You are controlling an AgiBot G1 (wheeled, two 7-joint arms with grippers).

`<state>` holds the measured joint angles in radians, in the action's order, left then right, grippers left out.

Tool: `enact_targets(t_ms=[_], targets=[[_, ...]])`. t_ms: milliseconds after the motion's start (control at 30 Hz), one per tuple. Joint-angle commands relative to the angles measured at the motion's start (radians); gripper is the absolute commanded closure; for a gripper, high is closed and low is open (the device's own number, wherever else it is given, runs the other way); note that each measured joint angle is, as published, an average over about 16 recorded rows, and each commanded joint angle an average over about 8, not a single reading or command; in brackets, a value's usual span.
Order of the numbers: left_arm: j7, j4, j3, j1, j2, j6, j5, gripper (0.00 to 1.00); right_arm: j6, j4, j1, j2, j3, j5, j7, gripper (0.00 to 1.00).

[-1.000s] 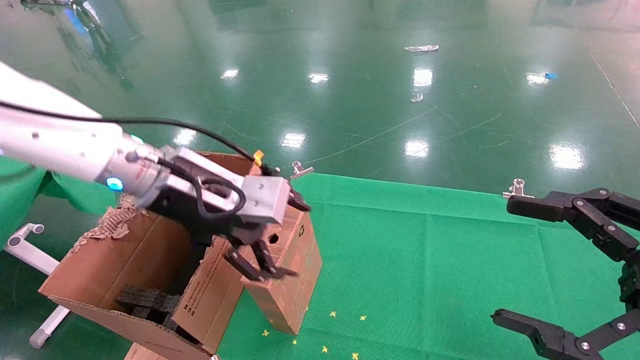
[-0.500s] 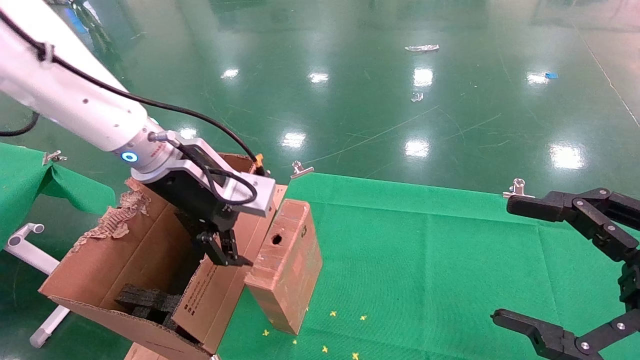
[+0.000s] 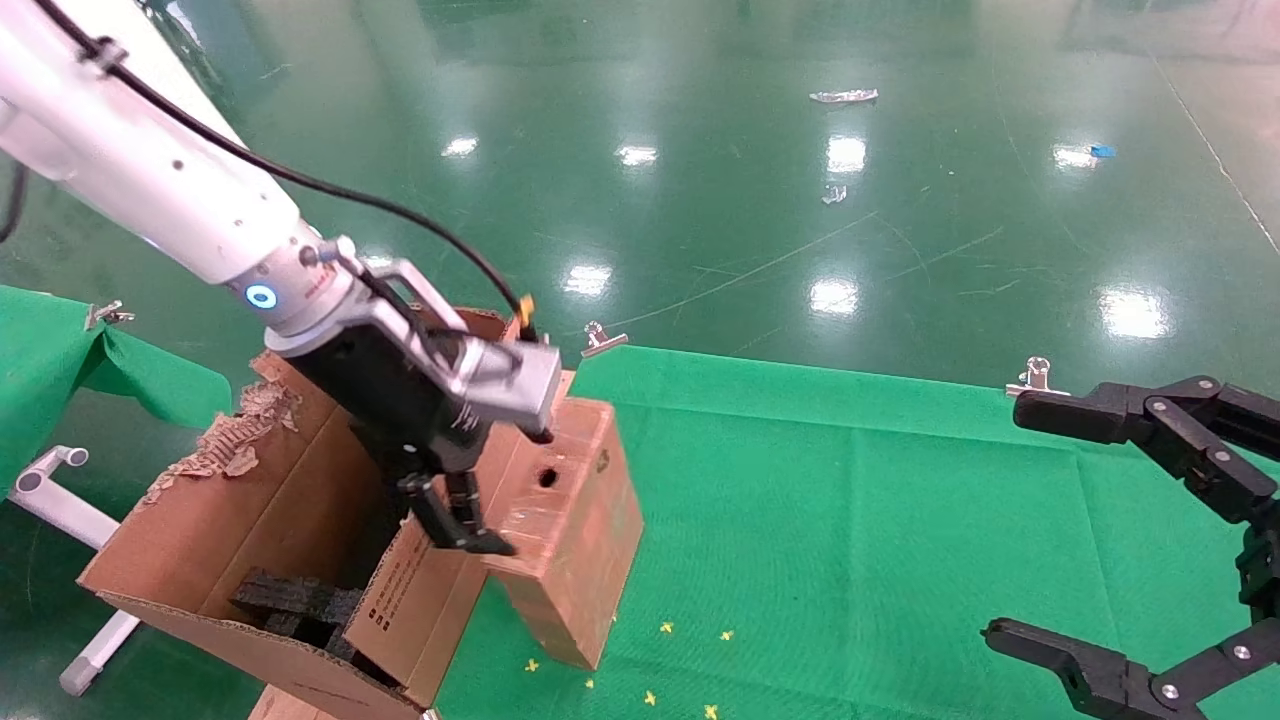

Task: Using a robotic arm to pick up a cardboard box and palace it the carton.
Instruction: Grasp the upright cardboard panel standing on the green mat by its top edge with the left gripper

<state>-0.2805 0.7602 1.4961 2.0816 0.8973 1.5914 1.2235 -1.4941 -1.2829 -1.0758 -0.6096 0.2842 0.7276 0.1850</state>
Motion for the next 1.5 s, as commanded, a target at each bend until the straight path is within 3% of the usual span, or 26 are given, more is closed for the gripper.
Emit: enact_targets(t_ms=[33, 167, 433, 667, 867, 933, 1000, 1033, 1167, 1267, 1333, 1500], targets=[[-0.026, -0.052, 0.008, 0.001, -0.005, -0.001, -0.063, 0.0, 0.0, 0.0, 0.0, 0.0, 0.0, 0.0, 0.0, 0.0], [-0.203, -0.141, 0.041, 0.014, 0.008, -0.002, -0.141, 0.0, 0.0, 0.0, 0.0, 0.0, 0.0, 0.0, 0.0, 0.0], [-0.529, -0.202, 0.15, 0.055, 0.054, -0.016, -0.116, 0.0, 0.0, 0.0, 0.0, 0.0, 0.001, -0.001, 0.0, 0.0], [-0.67, -0.235, 0.17, 0.006, 0.071, -0.039, -0.153, 0.0, 0.001, 0.0, 0.0, 0.001, 0.001, -0.001, -0.001, 0.0], [-0.715, -0.261, 0.179, -0.037, 0.101, -0.071, -0.158, 0.0, 0.001, 0.0, 0.0, 0.001, 0.002, -0.001, -0.001, 0.0], [-0.718, -0.264, 0.18, -0.043, 0.108, -0.079, -0.156, 0.08, 0.001, 0.0, 0.0, 0.001, 0.002, -0.001, -0.001, 0.0], [-0.717, -0.263, 0.181, -0.047, 0.113, -0.084, -0.155, 0.25, 0.001, 0.0, 0.0, 0.001, 0.002, -0.001, -0.001, 0.0], [-0.718, -0.261, 0.182, -0.047, 0.115, -0.085, -0.154, 0.38, 0.001, 0.0, 0.0, 0.001, 0.002, -0.002, -0.001, 0.07], [-0.727, -0.245, 0.188, -0.048, 0.117, -0.079, -0.148, 0.86, 0.001, 0.0, -0.001, 0.001, 0.003, -0.002, -0.001, 0.56], [-0.741, -0.223, 0.193, -0.047, 0.113, -0.072, -0.144, 1.0, 0.001, 0.0, -0.001, 0.001, 0.003, -0.002, -0.001, 0.94], [-0.753, -0.205, 0.196, -0.046, 0.109, -0.069, -0.142, 1.0, 0.001, 0.0, -0.001, 0.001, 0.003, -0.002, -0.001, 1.0], [-0.785, -0.151, 0.203, -0.039, 0.096, -0.071, -0.134, 1.0, 0.001, 0.0, -0.001, 0.001, 0.003, -0.002, -0.002, 1.0]])
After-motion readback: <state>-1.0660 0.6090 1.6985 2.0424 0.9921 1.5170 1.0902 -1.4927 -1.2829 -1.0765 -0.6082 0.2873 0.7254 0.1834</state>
